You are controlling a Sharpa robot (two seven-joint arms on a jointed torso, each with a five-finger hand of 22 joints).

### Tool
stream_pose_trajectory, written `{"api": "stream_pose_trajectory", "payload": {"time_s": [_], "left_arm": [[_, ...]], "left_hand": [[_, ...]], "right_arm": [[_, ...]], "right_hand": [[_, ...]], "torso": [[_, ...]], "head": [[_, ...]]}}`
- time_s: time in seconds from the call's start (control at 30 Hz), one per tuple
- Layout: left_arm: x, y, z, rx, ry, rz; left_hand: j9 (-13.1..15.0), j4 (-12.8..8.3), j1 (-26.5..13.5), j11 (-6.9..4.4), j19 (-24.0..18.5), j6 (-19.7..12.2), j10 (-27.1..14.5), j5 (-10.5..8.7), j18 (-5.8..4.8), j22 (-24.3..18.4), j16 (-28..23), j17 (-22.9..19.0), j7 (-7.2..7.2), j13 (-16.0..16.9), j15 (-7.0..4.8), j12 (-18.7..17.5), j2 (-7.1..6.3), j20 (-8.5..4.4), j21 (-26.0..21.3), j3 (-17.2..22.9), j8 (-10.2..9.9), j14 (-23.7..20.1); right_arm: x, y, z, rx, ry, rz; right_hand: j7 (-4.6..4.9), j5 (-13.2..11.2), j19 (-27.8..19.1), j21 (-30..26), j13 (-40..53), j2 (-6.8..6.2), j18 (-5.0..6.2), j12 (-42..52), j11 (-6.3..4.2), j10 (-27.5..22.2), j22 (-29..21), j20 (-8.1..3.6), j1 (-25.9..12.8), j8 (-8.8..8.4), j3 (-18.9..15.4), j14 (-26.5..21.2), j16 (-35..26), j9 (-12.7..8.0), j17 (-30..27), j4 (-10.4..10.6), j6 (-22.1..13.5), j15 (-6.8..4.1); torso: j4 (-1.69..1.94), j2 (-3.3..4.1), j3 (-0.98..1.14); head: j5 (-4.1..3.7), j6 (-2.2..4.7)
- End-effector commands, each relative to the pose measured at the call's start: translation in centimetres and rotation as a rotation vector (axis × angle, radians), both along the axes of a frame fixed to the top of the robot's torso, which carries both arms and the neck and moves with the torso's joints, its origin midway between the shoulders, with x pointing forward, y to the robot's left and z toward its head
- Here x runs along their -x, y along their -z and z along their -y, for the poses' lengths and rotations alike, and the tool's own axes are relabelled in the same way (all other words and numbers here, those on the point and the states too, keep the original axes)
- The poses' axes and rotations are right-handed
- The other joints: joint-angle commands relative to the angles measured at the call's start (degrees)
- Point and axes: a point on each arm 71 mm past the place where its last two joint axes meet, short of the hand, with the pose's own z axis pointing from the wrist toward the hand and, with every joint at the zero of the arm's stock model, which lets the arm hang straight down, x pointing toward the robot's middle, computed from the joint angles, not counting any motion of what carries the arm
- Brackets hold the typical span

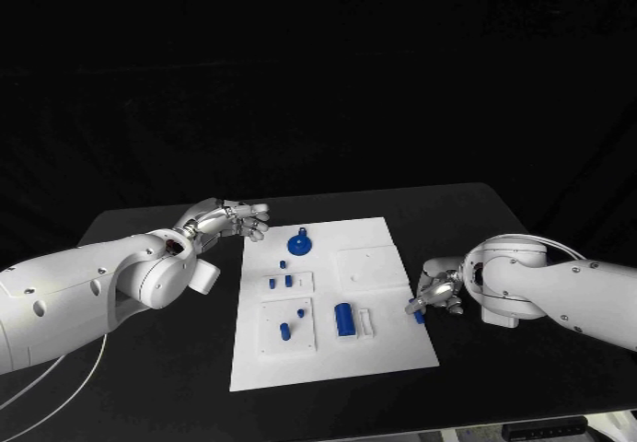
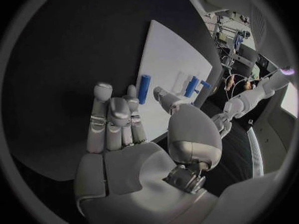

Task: Assemble the parts on the task board

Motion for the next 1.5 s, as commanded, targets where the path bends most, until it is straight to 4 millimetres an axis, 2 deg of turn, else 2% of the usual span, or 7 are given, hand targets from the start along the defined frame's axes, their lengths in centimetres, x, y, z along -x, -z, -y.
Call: {"api": "stream_pose_trajectory", "payload": {"time_s": [0.03, 0.13, 0.2, 0.37, 0.97, 1.2, 1.5], "left_arm": [[0.0, -0.1, 0.1, 0.011, 0.015, 0.003], [0.0, -0.1, 0.1, 0.010, 0.014, 0.003], [0.0, -0.1, 0.1, 0.010, 0.014, 0.003], [0.1, -0.1, 0.0, 0.010, 0.014, 0.002], [0.1, -0.1, -0.1, 0.009, 0.012, 0.001], [0.0, 0.0, -0.2, 0.008, 0.011, 0.001], [0.0, 0.0, -0.2, 0.006, 0.010, -0.001]], "left_hand": [[-0.1, -0.3, 0.2, 0.18, 0.2, -0.4, 0.4, 0.07, 0.82, 0.1, -0.4, 0.1, 0.13, -0.1, 0.07, -0.3, 0.60, -0.26, -0.2, 0.0, -0.1, 0.3], [-0.1, -0.3, 0.1, 0.18, 0.2, -0.4, 0.4, 0.07, 0.82, 0.1, -0.4, 0.1, 0.14, -0.1, 0.07, -0.3, 0.61, -0.26, -0.2, 0.0, -0.1, 0.3], [-0.1, -0.3, 0.1, 0.18, 0.2, -0.4, 0.4, 0.08, 0.82, 0.1, -0.4, 0.1, 0.14, -0.1, 0.07, -0.3, 0.62, -0.26, -0.3, 0.0, -0.1, 0.3], [-0.1, -0.3, 0.2, 0.18, 0.2, -0.4, 0.4, 0.08, 0.82, 0.1, -0.4, 0.1, 0.14, -0.1, 0.07, -0.3, 0.65, -0.26, -0.3, 0.0, -0.1, 0.3], [-0.1, -0.3, 0.1, 0.19, 0.2, -0.4, 0.4, 0.07, 0.81, 0.1, -0.5, 0.2, 0.14, -0.1, 0.07, -0.3, 0.71, -0.26, -0.3, 0.0, -0.1, 0.3], [-0.1, -0.3, 0.0, 0.19, 0.2, -0.4, 0.4, 0.06, 0.80, 0.1, -0.5, 0.2, 0.15, -0.1, 0.08, -0.3, 0.73, -0.25, -0.3, -0.1, -0.1, 0.3], [-0.1, -0.2, -0.1, 0.19, 0.2, -0.4, 0.4, 0.04, 0.80, 0.2, -0.6, 0.3, 0.15, -0.1, 0.08, -0.3, 0.78, -0.25, -0.4, -0.1, -0.1, 0.3]], "right_arm": [[0.3, 0.9, -0.2, 0.017, -0.013, -0.012], [0.3, 1.0, -0.2, 0.023, -0.013, -0.007], [0.2, 1.1, -0.2, 0.028, -0.009, -0.005], [0.2, 1.4, -0.2, 0.034, -0.006, -0.006], [-0.6, 1.6, 1.9, 0.048, 0.062, 0.016], [-1.6, -0.4, 2.3, 0.028, 0.073, 0.042], [-1.1, -2.5, 0.4, -0.047, 0.049, 0.038]], "right_hand": [[0.20, -0.2, -0.3, 0.4, 0.0, 1.49, 0.77, -0.2, 0.15, 0.0, 1.0, 0.15, 1.3, -0.13, 0.7, -0.2, -0.4, -1.0, 0.1, -1.1, 0.2, -0.24], [0.13, -0.2, -0.4, 0.3, 0.0, 2.73, 0.75, -0.2, -0.05, 0.0, 0.9, 0.09, 4.8, -0.05, 4.4, -0.2, -0.5, -1.0, 0.1, -2.5, 0.6, -0.33], [0.14, 2.0, -0.4, 0.3, 0.0, 3.23, 0.66, -0.3, 0.11, 0.2, 0.9, 0.42, 7.1, -0.08, 8.6, -0.1, -0.6, -1.2, 0.0, -3.6, 0.9, -0.24], [0.23, 4.2, -0.2, 0.9, 0.0, 4.33, 0.77, -0.3, 0.20, 0.6, 1.1, 1.13, 6.7, 0.01, 11.4, 0.1, -0.5, -1.3, 0.0, -7.2, 1.6, -0.09], [0.05, 4.7, 0.0, 1.2, -0.1, 4.27, 0.77, -0.4, 0.04, 1.2, 1.0, 1.30, 4.3, 0.20, 11.4, 0.3, -0.6, -1.4, 0.0, -8.4, 2.4, -0.24], [0.02, 3.8, 0.1, 1.2, -0.1, 4.44, 0.77, -0.5, 0.02, 1.3, 0.9, 1.29, 3.2, 0.12, 11.4, 0.4, -0.6, -1.5, -0.1, -7.6, 2.5, -0.27], [-0.03, 3.4, 0.2, 1.2, -0.1, 4.55, 0.77, -0.6, -0.02, 1.4, 0.9, 1.27, 2.5, 0.10, 11.6, 0.4, -0.6, -1.6, -0.1, -7.0, 2.7, -0.30]], "torso": [[0.00, 0.00, 0.02], [-0.02, 0.00, 0.01], [0.01, 0.01, 0.00], [-0.01, -0.01, 0.00], [-0.07, -0.03, 0.04], [-0.06, 0.00, 0.02], [0.03, -0.02, -0.02]], "head": [[0.13, -0.04], [0.18, -0.10], [0.16, -0.17], [0.23, -0.22], [0.34, -0.04], [0.47, 0.17], [0.48, 0.15]]}}
